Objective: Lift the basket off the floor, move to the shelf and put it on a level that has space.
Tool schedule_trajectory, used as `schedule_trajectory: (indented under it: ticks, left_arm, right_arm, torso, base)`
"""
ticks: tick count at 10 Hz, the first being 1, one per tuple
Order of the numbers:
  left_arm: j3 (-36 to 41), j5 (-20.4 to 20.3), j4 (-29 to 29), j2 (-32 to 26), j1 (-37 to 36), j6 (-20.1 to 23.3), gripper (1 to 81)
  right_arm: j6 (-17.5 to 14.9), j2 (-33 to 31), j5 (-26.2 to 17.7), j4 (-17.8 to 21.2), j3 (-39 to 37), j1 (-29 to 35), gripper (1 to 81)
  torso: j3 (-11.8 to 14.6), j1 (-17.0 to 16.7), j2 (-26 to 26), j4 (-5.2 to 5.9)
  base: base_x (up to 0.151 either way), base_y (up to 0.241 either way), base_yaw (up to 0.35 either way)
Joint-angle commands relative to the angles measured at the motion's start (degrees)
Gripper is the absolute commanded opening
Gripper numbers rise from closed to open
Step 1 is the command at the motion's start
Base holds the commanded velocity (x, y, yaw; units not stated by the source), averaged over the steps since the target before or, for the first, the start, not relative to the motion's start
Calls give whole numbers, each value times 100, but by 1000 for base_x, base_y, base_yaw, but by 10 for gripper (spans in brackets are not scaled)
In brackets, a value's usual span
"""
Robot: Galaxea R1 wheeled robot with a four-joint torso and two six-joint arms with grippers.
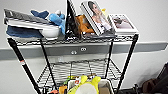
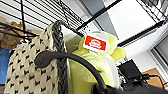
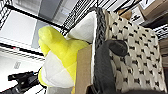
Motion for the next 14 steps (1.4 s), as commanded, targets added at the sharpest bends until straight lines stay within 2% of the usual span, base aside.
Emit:
schedule_trajectory:
  ticks: [1, 5, 6, 9, 12, 14]
  left_arm:
    - [743, 77, -295, -407, -1160, -4, 10]
    - [1175, 297, -903, -786, -2172, -4, 10]
    - [1219, 490, -1061, -856, -2373, -4, 10]
    - [1350, 604, -1429, -962, -2840, -4, 10]
    - [1255, 745, -1632, -944, -3192, -4, 10]
    - [867, 754, -1650, -795, -3218, -4, 10]
  right_arm:
    - [-9, -277, 345, 659, 731, 1251, 10]
    - [18, -549, 196, 983, 1003, 1796, 10]
    - [18, -620, 107, 1099, 1074, 1963, 10]
    - [26, -717, 2, 1459, 1232, 2402, 10]
    - [26, -691, -200, 1758, 1197, 2912, 10]
    - [27, -541, -218, 1837, 942, 3097, 10]
  torso:
    - [0, 0, 0, 0]
    - [0, 0, 0, 0]
    - [0, 0, 0, 0]
    - [0, 0, 0, 0]
    - [0, 0, 0, 0]
    - [0, 0, 0, 0]
  base:
    - [0, 0, 0]
    - [0, 0, 0]
    - [0, 0, 0]
    - [0, 0, 0]
    - [0, 0, 0]
    - [0, 0, 0]
